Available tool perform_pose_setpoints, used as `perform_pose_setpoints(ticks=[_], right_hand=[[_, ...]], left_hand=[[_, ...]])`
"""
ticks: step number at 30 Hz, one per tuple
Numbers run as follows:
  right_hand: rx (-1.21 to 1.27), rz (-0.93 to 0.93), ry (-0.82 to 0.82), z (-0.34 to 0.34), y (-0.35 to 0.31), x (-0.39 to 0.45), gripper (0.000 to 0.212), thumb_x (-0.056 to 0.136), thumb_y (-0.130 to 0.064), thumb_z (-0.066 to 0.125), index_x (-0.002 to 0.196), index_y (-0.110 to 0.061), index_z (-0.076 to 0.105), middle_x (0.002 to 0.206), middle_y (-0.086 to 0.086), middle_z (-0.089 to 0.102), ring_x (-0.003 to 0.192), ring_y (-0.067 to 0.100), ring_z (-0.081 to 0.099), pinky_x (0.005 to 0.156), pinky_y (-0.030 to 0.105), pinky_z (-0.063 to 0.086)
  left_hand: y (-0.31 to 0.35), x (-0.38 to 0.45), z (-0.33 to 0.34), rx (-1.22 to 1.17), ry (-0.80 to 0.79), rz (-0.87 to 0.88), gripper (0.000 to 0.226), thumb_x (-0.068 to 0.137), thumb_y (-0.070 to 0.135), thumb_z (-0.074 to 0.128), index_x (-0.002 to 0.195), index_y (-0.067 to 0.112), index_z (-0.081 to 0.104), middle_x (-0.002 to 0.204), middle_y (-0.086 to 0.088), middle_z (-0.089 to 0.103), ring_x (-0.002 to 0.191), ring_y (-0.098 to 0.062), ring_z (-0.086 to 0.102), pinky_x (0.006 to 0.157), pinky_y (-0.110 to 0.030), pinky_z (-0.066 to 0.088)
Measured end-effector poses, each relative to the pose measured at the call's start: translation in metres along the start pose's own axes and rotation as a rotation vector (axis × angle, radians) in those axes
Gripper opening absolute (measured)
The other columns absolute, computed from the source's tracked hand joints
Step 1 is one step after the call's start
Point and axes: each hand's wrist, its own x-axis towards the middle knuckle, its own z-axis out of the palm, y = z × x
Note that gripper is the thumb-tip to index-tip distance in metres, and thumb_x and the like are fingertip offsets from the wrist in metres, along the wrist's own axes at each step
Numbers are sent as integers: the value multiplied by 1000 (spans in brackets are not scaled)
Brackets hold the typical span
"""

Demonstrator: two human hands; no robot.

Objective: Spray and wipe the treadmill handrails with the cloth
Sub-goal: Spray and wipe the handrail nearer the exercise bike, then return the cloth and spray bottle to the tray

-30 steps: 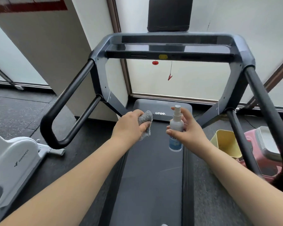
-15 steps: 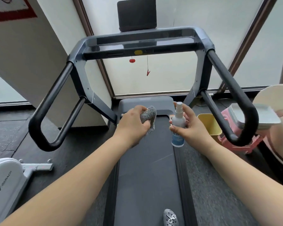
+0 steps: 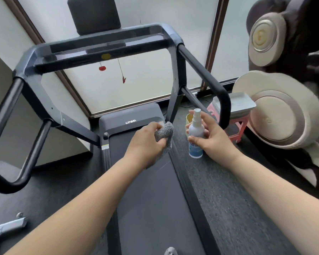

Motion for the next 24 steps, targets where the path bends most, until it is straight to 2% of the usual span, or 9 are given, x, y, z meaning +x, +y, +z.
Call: perform_pose_setpoints(ticks=[3, 6, 8, 10, 14, 17, 20, 22, 24], right_hand=[[-28, 11, 61, -25, 5, -19, 64, 86, 5, 67, 128, -40, 47, 108, 2, 64, 98, 8, 64, 87, 15, 53], [-71, 16, 130, -54, 14, -38, 64, 85, 3, 69, 119, -48, 48, 111, 7, 64, 100, 13, 65, 92, 23, 53], [-82, 30, 175, -74, 24, -51, 64, 84, 3, 70, 120, -46, 49, 109, 8, 65, 103, 19, 67, 97, 30, 54], [-72, 40, 229, -93, 37, -64, 64, 83, 3, 71, 122, -43, 49, 106, 5, 66, 99, 18, 67, 100, 36, 53], [-48, 63, 304, -131, 74, -90, 68, 82, 4, 72, 138, -26, 47, 108, 4, 64, 94, 12, 63, 103, 39, 50], [-57, 39, 322, -164, 106, -111, 66, 81, 2, 73, 136, -24, 48, 107, 5, 65, 96, 17, 64, 103, 44, 50], [-46, 9, 319, -204, 147, -133, 64, 82, 3, 72, 134, -25, 49, 108, 6, 67, 98, 18, 66, 102, 41, 51], [-48, -26, 292, -230, 176, -149, 63, 82, 6, 71, 134, -21, 49, 107, 3, 67, 94, 9, 66, 99, 34, 52], [-50, -59, 252, -259, 201, -167, 61, 83, 8, 70, 131, -23, 49, 103, 1, 65, 86, -1, 64, 90, 22, 53]], left_hand=[[26, 2, 18, -3, -44, 72, 30, 82, 32, 63, 111, 27, 57, 108, 3, 64, 92, -15, 55, 77, -23, 38], [56, 2, 40, 12, -88, 148, 32, 82, 35, 63, 113, 30, 57, 110, 2, 64, 98, -17, 56, 80, -26, 42], [76, 0, 58, 27, -116, 194, 34, 82, 35, 62, 115, 29, 58, 110, 3, 64, 99, -18, 57, 80, -27, 44], [93, -4, 80, 28, -140, 232, 34, 82, 35, 62, 115, 28, 58, 108, 3, 65, 97, -18, 58, 80, -28, 45], [121, -14, 133, 53, -178, 290, 35, 81, 36, 62, 116, 30, 58, 108, 4, 65, 96, -16, 56, 82, -29, 45], [144, -25, 179, 43, -188, 300, 33, 80, 37, 63, 113, 32, 59, 106, 5, 67, 95, -14, 58, 82, -29, 47], [164, -39, 236, 64, -142, 298, 36, 78, 41, 63, 113, 33, 60, 106, 6, 68, 96, -15, 61, 80, -26, 46], [175, -50, 277, 81, -91, 281, 38, 77, 42, 63, 115, 34, 61, 107, 5, 69, 97, -16, 61, 78, -25, 44], [190, -64, 318, 89, -43, 254, 40, 77, 42, 63, 115, 34, 62, 107, 5, 69, 98, -17, 61, 77, -25, 44]])
